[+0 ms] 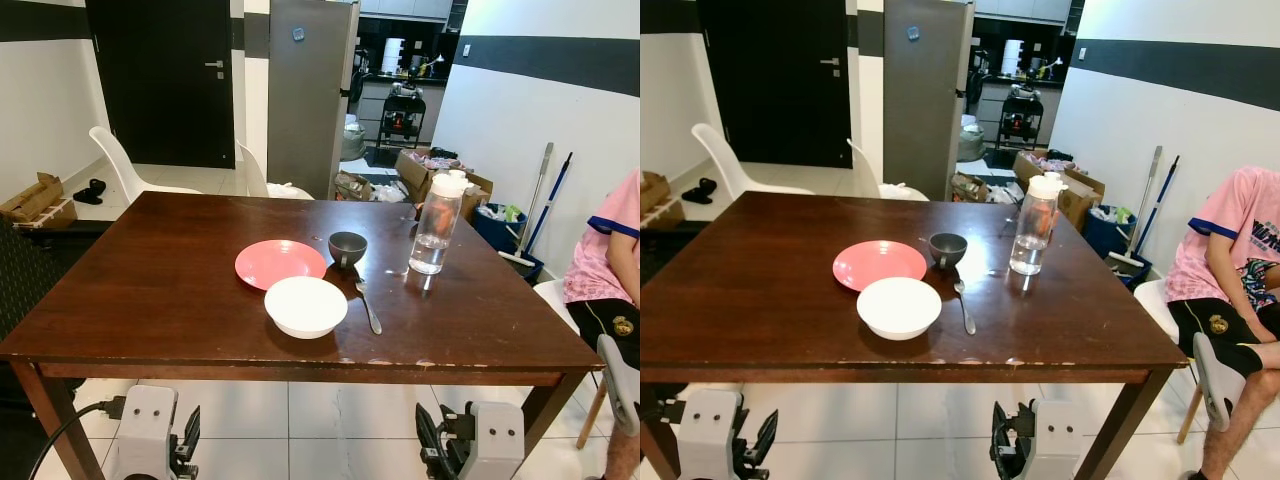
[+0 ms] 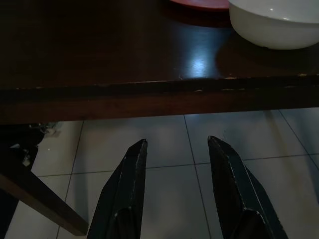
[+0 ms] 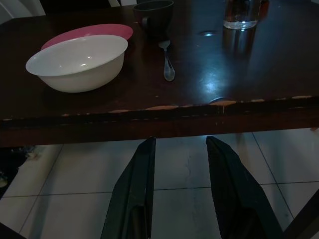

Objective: Setting the table

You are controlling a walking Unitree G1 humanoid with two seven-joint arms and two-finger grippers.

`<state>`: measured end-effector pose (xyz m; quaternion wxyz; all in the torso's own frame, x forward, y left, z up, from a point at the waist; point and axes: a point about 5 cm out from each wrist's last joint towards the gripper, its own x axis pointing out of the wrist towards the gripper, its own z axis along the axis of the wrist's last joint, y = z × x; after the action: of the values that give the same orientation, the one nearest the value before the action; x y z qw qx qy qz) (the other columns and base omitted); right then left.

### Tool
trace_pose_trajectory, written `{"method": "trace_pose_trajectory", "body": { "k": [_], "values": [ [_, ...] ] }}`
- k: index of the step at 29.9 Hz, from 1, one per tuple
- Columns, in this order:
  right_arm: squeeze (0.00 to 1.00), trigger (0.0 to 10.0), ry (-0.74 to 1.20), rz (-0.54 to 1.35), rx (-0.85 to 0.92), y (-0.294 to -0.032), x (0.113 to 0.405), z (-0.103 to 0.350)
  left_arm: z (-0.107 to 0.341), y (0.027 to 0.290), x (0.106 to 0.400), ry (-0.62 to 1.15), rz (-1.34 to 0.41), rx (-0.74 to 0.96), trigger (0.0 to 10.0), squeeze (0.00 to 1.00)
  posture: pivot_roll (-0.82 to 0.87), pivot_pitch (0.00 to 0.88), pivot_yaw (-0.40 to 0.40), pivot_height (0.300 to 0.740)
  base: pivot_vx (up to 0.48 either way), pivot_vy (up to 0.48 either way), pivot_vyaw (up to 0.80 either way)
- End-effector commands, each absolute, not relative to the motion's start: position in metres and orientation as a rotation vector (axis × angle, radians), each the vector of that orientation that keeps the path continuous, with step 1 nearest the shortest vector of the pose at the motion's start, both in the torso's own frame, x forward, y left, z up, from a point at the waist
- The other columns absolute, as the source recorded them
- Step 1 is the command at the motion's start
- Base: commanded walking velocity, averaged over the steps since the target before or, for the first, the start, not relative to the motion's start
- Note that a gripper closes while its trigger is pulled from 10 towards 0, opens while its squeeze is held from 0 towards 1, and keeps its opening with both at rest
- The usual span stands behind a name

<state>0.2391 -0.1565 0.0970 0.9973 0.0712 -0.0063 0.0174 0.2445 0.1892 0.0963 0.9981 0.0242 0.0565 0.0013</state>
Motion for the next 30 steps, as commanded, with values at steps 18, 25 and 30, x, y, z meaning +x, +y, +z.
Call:
{"method": "trace_pose_trajectory", "body": {
  "k": [18, 25, 30],
  "values": [
    [0.0, 10.0, 0.033, 0.025, 0.134, -0.1591, 0.2389, 0.0892, 0.0918, 0.1897, 0.2395, 0.13, 0.008, 0.07, 10.0, 0.0, 0.01, 0.0, 0.021, 0.74, 0.0, 0.0, 0.26],
    [0.0, 10.0, 0.032, 0.026, 0.135, -0.1592, 0.2388, 0.0891, 0.0912, 0.19, 0.2389, 0.132, 0.009, 0.073, 10.0, 0.0, 0.01, 0.0, 0.023, 0.74, 0.0, 0.0, 0.78],
    [0.0, 10.0, 0.033, 0.026, 0.134, -0.1594, 0.2387, 0.0888, 0.0908, 0.19, 0.2391, 0.133, 0.008, 0.074, 10.0, 0.0, 0.01, 0.0, 0.023, 0.74, 0.0, 0.0, 0.78]
  ]
}}
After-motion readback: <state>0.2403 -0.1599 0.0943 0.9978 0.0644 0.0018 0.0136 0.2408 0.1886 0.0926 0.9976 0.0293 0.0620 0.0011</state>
